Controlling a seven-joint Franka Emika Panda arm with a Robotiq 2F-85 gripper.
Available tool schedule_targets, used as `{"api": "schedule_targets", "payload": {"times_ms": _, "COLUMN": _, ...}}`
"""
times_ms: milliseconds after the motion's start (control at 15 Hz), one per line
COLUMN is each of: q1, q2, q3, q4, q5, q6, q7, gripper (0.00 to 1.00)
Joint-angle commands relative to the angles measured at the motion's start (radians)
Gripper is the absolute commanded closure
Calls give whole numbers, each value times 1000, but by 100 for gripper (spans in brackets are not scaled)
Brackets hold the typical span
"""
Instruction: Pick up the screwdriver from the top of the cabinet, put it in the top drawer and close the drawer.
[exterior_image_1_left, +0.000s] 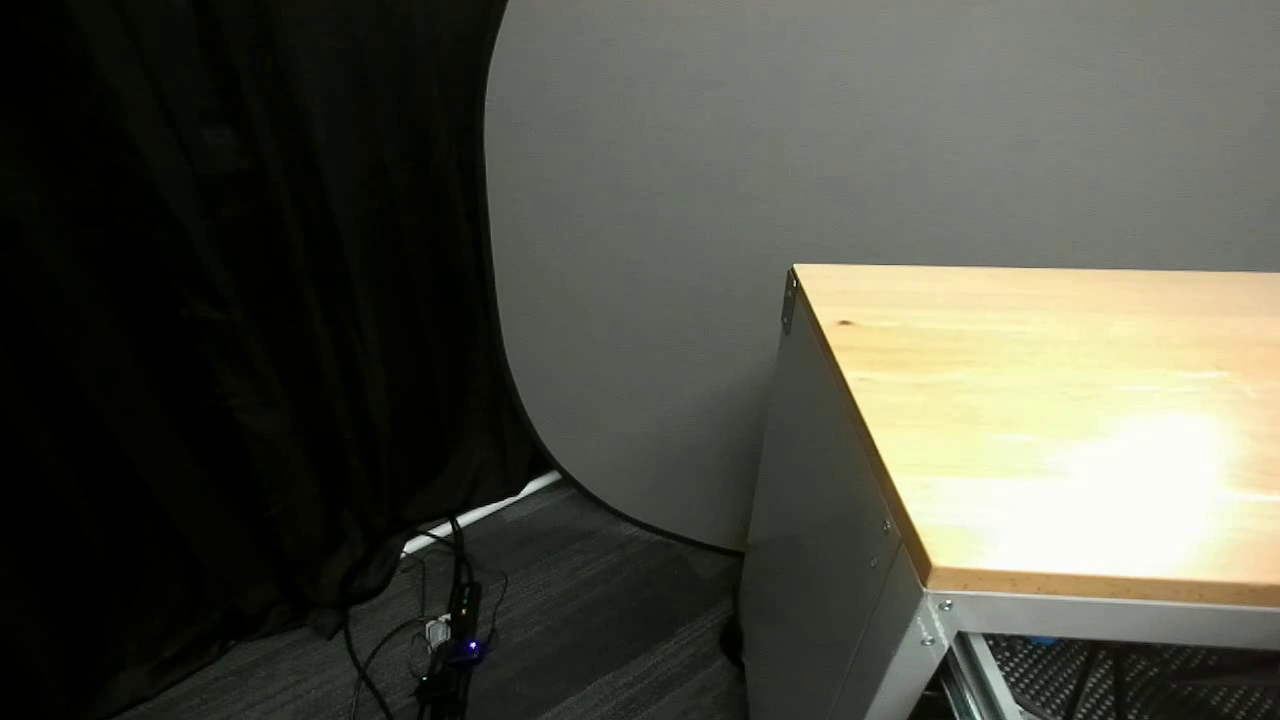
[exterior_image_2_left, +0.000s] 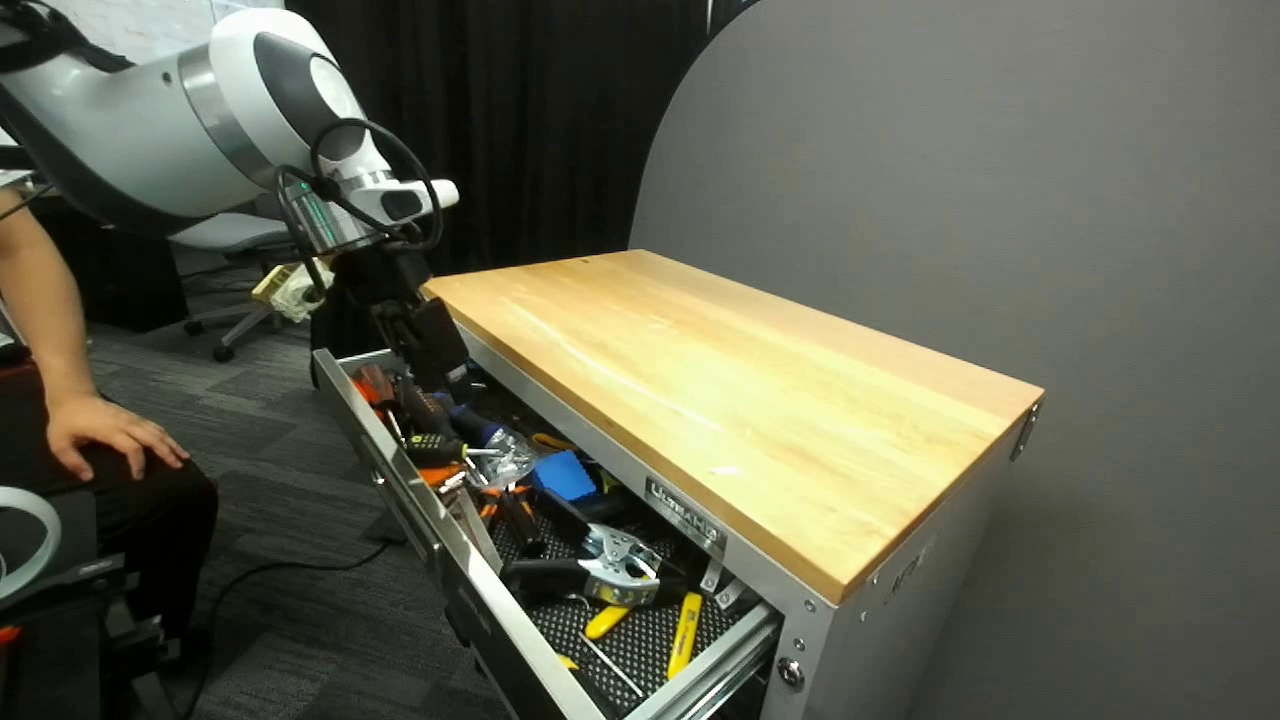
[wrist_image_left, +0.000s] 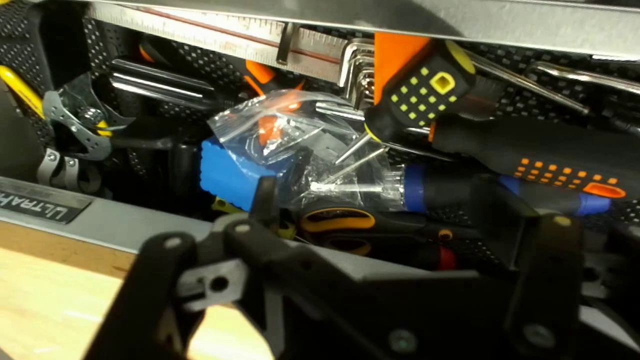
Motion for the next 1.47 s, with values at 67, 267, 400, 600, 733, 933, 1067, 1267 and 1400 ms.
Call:
{"api": "schedule_targets", "payload": {"times_ms": 67, "q1": -21, "q2": -51, "q3": -30, "q4": -60, "q5": 6, "q6": -41, "q7": 11, "gripper": 0}}
{"api": "schedule_targets", "payload": {"times_ms": 267, "q1": -92, "q2": -64, "q3": -7, "q4": -113, "q5": 68, "q6": -64, "q7": -58, "gripper": 0}}
{"api": "schedule_targets", "payload": {"times_ms": 400, "q1": -121, "q2": -53, "q3": -1, "q4": -144, "q5": 160, "q6": -73, "q7": -134, "gripper": 0}}
{"api": "schedule_targets", "payload": {"times_ms": 600, "q1": -140, "q2": -39, "q3": 7, "q4": -165, "q5": 318, "q6": -91, "q7": -237, "gripper": 0}}
{"api": "schedule_targets", "payload": {"times_ms": 733, "q1": -139, "q2": -36, "q3": 12, "q4": -169, "q5": 413, "q6": -98, "q7": -301, "gripper": 0}}
{"api": "schedule_targets", "payload": {"times_ms": 933, "q1": -134, "q2": -37, "q3": 21, "q4": -168, "q5": 548, "q6": -134, "q7": -385, "gripper": 0}}
{"api": "schedule_targets", "payload": {"times_ms": 1067, "q1": -133, "q2": -39, "q3": 20, "q4": -173, "q5": 578, "q6": -121, "q7": -415, "gripper": 25}}
{"api": "schedule_targets", "payload": {"times_ms": 1267, "q1": -128, "q2": -38, "q3": 15, "q4": -177, "q5": 560, "q6": -71, "q7": -429, "gripper": 44}}
{"api": "schedule_targets", "payload": {"times_ms": 1400, "q1": -128, "q2": -29, "q3": 13, "q4": -171, "q5": 553, "q6": -47, "q7": -437, "gripper": 58}}
